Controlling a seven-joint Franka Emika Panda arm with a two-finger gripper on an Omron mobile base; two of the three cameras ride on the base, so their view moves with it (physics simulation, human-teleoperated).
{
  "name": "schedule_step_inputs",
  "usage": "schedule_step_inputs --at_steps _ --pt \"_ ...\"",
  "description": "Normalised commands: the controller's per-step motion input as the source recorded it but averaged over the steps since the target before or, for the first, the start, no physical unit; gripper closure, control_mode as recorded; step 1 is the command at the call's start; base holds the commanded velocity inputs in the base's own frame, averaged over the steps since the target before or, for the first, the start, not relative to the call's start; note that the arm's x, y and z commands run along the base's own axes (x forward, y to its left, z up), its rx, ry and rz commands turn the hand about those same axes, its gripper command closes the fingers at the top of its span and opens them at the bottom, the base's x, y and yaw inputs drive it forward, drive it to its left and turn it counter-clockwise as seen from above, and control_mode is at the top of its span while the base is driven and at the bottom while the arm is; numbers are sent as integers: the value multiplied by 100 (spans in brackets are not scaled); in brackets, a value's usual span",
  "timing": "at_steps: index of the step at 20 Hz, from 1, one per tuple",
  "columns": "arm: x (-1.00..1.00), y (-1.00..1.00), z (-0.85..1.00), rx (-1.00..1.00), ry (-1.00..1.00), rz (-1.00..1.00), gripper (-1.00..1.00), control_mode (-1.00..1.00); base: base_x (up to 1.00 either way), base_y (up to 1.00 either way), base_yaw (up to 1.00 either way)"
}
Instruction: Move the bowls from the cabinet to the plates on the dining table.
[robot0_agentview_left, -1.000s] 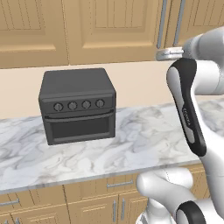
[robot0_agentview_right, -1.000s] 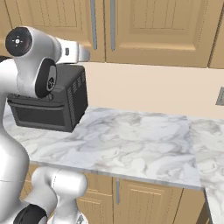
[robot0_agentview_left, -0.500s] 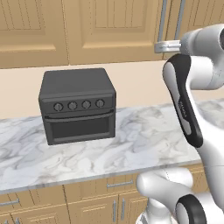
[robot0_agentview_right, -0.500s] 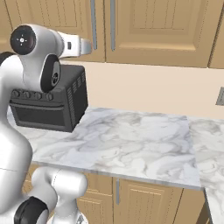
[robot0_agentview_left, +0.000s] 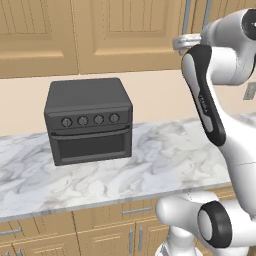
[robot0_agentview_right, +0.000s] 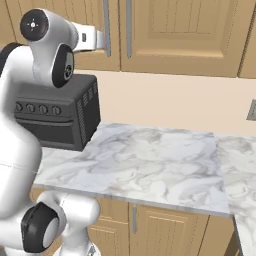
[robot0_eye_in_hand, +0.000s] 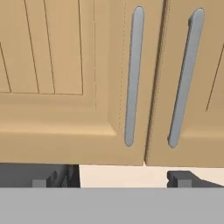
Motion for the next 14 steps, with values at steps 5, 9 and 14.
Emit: schedule_step_inputs --at_steps 5,9,14 --pt "26 -13 13 0 6 1 -100 -100 0 0 0" --pt "19 -12 0 -1 -4 5 -100 -100 0 0 0" --pt "23 -3 -7 -2 -7 2 -100 -100 0 0 0"
